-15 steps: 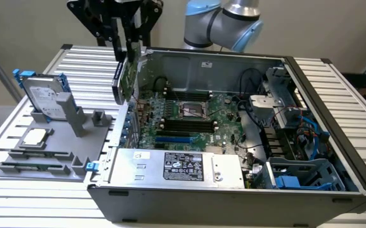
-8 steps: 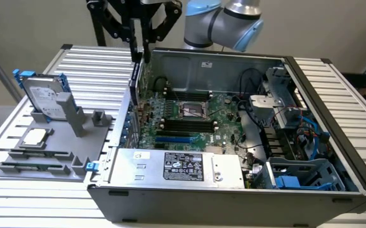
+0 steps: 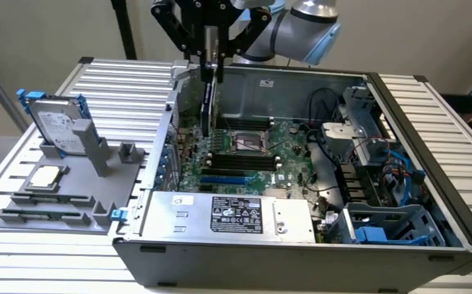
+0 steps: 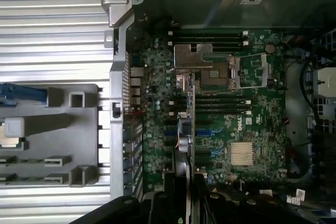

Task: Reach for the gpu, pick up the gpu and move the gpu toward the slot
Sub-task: 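Pick up the gpu and move the gpu toward the slot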

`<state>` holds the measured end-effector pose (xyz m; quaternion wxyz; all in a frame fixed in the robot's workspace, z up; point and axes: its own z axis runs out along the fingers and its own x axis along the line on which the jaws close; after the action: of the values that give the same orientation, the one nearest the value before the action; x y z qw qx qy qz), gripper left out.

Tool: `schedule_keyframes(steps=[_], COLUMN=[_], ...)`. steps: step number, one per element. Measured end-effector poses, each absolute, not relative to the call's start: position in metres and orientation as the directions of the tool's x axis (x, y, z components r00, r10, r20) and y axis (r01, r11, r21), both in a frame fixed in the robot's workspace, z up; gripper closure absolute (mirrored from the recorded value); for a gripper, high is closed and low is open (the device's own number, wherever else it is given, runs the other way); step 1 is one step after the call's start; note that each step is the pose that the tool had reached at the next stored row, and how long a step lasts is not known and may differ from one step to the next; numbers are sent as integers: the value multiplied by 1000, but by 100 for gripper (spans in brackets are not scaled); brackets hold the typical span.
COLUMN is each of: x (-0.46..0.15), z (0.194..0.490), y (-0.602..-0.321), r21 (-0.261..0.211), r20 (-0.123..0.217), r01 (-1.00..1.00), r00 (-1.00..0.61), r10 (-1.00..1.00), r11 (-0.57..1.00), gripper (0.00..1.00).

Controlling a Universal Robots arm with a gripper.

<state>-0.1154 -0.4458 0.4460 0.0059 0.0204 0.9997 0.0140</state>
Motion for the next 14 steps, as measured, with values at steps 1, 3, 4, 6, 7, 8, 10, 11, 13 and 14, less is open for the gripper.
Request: schedule_keyframes(steps=[1,3,4,6,7,8,10,11,13,14], x=[-111,-102,-97,-88,-84,-79,-70,-65,-56,-52], z=[446,444,444,442,441,440,437,435,432,430], y=[-446,-445,-445,-445,-445,-444,-443,-443,-442,-442], r21=[28,28,28,28,28,28,28,27,27,27], r20=[-10,-9,-7,-5,-4,-3,-2,-1,0,1], r01=[41,41,41,41,41,41,41,41,41,41], r00=[-999,-999,-999,-999,-999,-999,-999,-999,-999,-999], r10=[41,41,41,41,41,41,41,41,41,41], r11=[999,999,999,999,999,999,999,999,999,999], gripper=[74,74,74,74,74,74,74,74,74,74])
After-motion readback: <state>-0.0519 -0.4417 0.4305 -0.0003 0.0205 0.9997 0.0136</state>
